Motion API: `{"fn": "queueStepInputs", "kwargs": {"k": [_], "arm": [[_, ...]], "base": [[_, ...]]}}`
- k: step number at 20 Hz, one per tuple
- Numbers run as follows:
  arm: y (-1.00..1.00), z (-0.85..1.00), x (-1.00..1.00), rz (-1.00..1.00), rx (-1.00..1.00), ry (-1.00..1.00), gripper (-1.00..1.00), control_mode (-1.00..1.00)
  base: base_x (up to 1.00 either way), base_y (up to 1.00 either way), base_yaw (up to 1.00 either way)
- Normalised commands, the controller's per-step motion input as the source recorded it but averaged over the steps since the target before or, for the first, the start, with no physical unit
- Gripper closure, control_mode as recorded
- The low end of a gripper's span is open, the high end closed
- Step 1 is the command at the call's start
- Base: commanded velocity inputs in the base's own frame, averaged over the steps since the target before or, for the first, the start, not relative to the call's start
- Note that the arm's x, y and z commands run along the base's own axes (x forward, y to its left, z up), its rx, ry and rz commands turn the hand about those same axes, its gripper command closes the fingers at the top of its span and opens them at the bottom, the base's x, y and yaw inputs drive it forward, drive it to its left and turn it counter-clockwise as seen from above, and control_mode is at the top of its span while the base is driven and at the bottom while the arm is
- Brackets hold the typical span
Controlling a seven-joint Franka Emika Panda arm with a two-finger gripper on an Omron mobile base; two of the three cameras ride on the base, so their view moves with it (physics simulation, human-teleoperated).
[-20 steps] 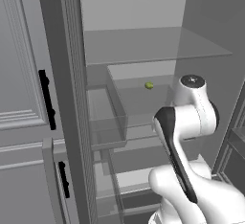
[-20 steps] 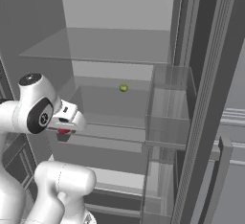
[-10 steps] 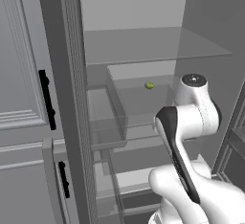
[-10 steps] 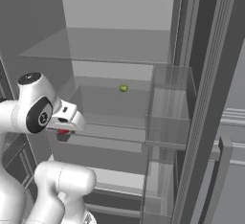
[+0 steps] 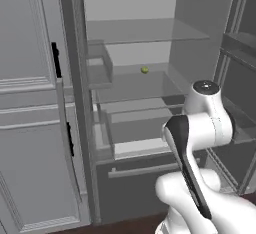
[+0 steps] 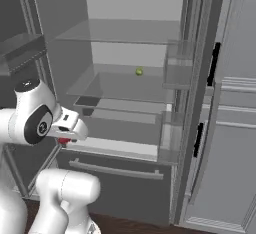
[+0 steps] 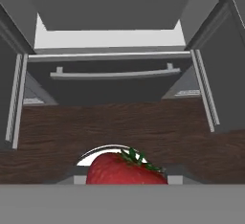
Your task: Take the strawberry from the fridge and place it on top of the pancake, located on the dining counter.
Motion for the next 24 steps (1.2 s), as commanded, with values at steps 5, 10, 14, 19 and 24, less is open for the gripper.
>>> {"fn": "queueStepInputs", "kwargs": {"k": [5,10,14,19,24], "arm": [[0.00,0.00,0.00,0.00,0.00,0.00,1.00,1.00],[0.00,0.00,0.00,0.00,0.00,0.00,1.00,1.00],[0.00,0.00,0.00,0.00,0.00,0.00,1.00,1.00],[0.00,0.00,0.00,0.00,0.00,0.00,1.00,1.00],[0.00,0.00,0.00,0.00,0.00,0.00,1.00,1.00]], "base": [[-1.00,0.23,0.33],[-0.91,0.01,0.55],[-0.49,0.00,0.70],[-0.36,0.03,0.72],[-0.56,0.32,0.73]]}}
